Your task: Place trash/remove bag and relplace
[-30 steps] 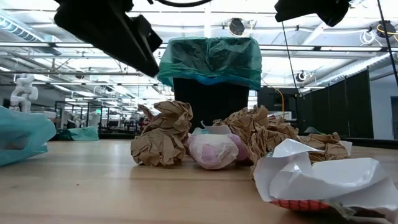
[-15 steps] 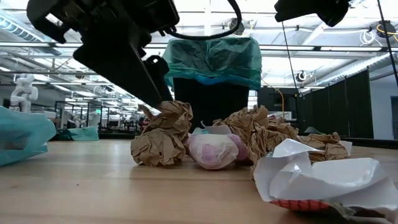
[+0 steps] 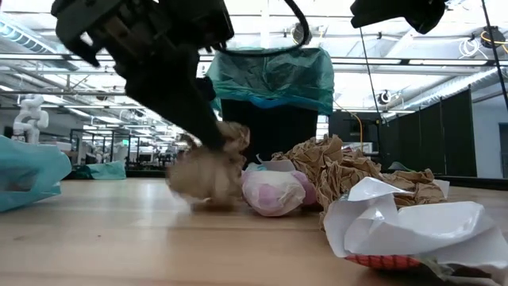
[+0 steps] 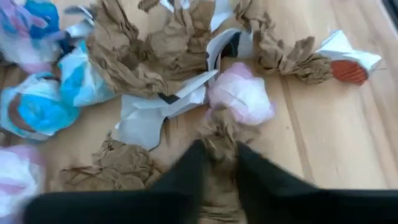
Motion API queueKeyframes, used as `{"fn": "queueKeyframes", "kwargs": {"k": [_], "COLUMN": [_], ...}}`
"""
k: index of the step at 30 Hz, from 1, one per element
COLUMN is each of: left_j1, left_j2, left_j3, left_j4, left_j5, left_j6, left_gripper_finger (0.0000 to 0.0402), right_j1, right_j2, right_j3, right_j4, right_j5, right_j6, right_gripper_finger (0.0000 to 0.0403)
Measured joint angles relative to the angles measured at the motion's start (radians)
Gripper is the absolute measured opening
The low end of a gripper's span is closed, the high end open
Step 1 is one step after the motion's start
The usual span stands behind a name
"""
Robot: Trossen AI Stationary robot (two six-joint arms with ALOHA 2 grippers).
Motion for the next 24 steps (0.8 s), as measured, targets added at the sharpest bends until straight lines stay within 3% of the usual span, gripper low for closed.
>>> {"fn": "queueKeyframes", "kwargs": {"k": [2,10,16,19,24], "left_j1": [0.0,-0.017,0.004,0.047,0.201], "left_j2": [-0.012,-0.145,-0.303,-0.364,-0.41], "left_j3": [0.0,0.084,0.228,0.288,0.358], "left_j4": [0.005,-0.08,-0.25,-0.281,-0.299], "left_j5": [0.018,0.012,-0.157,-0.216,-0.227], "left_j6": [-0.001,0.089,0.308,0.438,0.578], "left_gripper_finger": [0.0016,0.0002,0.0001,0.0001,0.0001], "right_j1": [0.0,0.0,0.0,0.0,0.0], "right_j2": [0.0,0.0,0.0,0.0,0.0], "right_j3": [0.0,0.0,0.0,0.0,0.0], "right_j4": [0.0,-0.001,0.001,0.001,0.001], "right_j5": [0.0,0.001,0.001,0.001,0.001], "right_j6": [0.0,-0.002,-0.002,-0.002,-0.001], "right_gripper_finger": [0.0137,0.0137,0.0137,0.0137,0.0137]}}
